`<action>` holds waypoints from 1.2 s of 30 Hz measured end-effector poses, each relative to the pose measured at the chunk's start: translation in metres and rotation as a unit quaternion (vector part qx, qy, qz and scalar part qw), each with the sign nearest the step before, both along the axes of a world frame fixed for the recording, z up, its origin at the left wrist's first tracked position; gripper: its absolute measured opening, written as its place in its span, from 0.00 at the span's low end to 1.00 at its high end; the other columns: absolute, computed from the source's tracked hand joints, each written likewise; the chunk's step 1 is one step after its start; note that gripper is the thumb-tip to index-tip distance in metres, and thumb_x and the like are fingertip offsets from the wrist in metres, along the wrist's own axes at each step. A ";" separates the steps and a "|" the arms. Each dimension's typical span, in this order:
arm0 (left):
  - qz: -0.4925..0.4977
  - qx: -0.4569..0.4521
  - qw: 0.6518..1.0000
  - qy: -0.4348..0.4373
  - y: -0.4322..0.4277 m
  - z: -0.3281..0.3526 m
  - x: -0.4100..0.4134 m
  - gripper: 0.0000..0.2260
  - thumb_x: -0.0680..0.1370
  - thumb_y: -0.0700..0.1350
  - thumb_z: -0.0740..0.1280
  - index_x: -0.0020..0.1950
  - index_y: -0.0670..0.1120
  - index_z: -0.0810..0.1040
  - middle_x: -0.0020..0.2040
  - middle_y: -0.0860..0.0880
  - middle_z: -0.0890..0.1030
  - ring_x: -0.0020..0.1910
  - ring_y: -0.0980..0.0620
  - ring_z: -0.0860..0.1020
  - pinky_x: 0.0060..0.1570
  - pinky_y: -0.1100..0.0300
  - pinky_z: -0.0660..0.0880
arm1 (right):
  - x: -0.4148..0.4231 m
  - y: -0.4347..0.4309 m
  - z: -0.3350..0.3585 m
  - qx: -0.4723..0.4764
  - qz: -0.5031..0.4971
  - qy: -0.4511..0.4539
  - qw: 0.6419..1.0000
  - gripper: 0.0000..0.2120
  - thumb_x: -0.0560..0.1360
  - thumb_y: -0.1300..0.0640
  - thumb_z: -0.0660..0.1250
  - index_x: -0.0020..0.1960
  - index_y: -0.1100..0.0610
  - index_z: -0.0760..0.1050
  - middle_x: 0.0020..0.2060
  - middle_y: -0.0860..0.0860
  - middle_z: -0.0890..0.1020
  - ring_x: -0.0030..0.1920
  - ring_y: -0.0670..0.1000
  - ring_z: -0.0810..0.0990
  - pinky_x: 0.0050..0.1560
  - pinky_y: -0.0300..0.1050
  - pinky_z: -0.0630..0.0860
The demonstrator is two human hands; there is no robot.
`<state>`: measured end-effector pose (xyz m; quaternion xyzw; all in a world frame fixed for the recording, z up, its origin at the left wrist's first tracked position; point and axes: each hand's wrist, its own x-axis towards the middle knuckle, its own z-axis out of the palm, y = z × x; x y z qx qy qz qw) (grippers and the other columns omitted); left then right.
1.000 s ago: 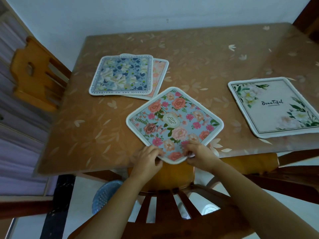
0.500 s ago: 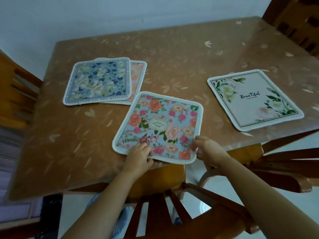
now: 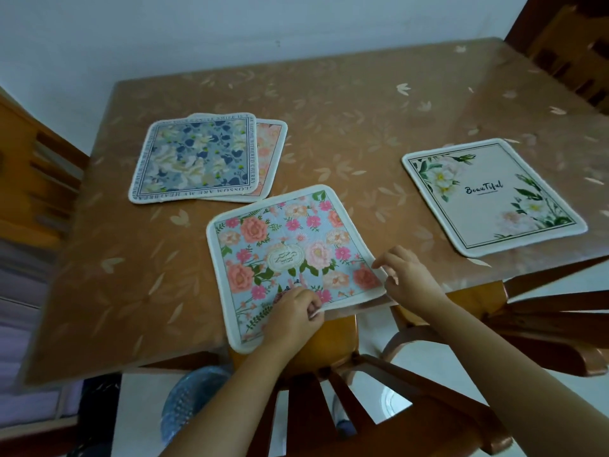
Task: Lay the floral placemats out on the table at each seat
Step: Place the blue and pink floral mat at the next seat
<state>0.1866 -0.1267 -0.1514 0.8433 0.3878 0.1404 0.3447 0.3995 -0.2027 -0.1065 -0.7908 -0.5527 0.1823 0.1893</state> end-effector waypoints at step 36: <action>0.121 -0.194 0.973 -0.014 -0.026 0.007 0.004 0.10 0.66 0.39 0.70 0.33 0.51 0.72 0.30 0.55 0.74 0.32 0.55 0.73 0.33 0.64 0.70 | -0.026 0.031 -0.019 -0.019 0.069 -0.022 0.997 0.08 0.69 0.65 0.64 0.47 0.60 0.78 0.52 0.57 0.78 0.55 0.60 0.73 0.54 0.55 0.72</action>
